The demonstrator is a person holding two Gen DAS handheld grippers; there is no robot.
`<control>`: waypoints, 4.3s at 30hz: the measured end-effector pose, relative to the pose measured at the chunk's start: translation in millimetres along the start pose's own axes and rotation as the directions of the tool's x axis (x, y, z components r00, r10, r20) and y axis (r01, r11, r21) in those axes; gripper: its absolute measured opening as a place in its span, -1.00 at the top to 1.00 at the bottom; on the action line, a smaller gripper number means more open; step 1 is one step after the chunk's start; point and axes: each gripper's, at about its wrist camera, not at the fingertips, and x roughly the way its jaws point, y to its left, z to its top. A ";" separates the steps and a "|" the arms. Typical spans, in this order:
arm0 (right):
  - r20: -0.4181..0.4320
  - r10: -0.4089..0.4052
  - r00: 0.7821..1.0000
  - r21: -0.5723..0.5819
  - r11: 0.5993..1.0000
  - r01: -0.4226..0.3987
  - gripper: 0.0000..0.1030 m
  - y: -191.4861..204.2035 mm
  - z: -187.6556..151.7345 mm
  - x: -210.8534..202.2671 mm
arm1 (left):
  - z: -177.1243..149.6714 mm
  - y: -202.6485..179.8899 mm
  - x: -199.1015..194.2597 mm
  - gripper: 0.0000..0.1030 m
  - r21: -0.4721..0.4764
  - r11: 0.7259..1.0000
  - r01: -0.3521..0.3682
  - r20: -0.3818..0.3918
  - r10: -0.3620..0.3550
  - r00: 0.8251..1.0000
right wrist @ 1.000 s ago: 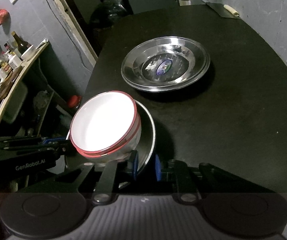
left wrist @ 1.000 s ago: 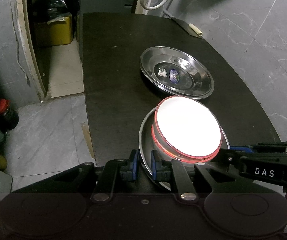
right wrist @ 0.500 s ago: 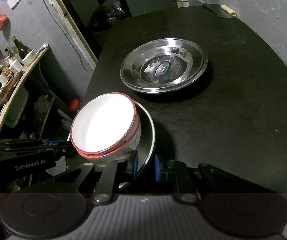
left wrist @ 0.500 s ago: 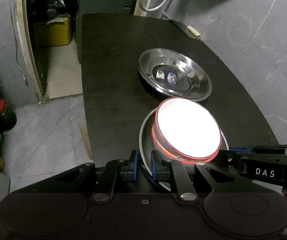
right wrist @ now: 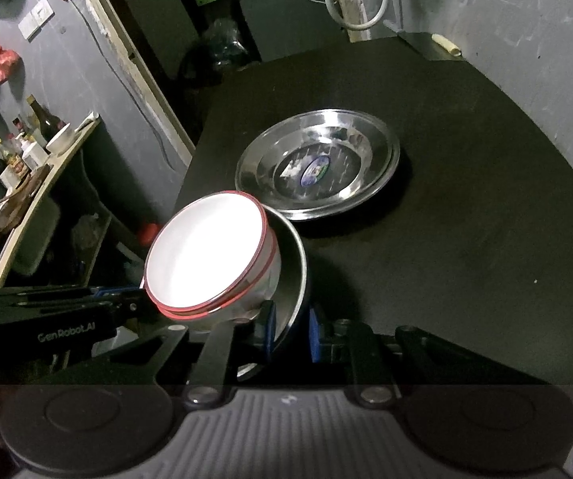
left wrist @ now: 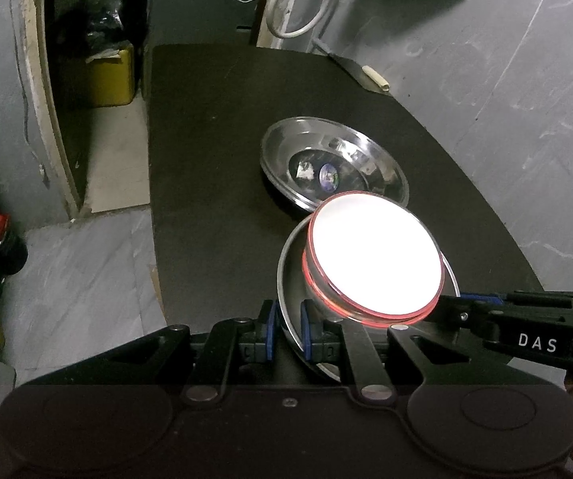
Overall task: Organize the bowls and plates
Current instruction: 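Lift the steel bowl with nested white bowls and carry it over the plate stack, then lower the steel bowl onto the steel plate stack and open both grippers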
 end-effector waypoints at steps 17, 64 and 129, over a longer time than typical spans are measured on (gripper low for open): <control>0.060 -0.001 0.998 0.006 1.000 0.001 0.62 -32.5 37.1 -6.2 | 42.9 -26.1 19.1 0.77 0.032 0.999 0.024 0.034 -0.025 0.999; 0.004 0.075 0.997 -0.103 0.992 -0.074 0.60 -65.2 123.2 54.1 | 109.3 -26.2 82.0 0.80 -0.094 0.993 -0.076 0.017 0.078 0.997; 0.015 0.011 1.000 0.014 1.000 -0.011 0.18 -71.2 119.9 66.9 | 112.6 -6.9 89.0 -0.15 -0.150 0.970 -0.192 0.040 0.199 0.979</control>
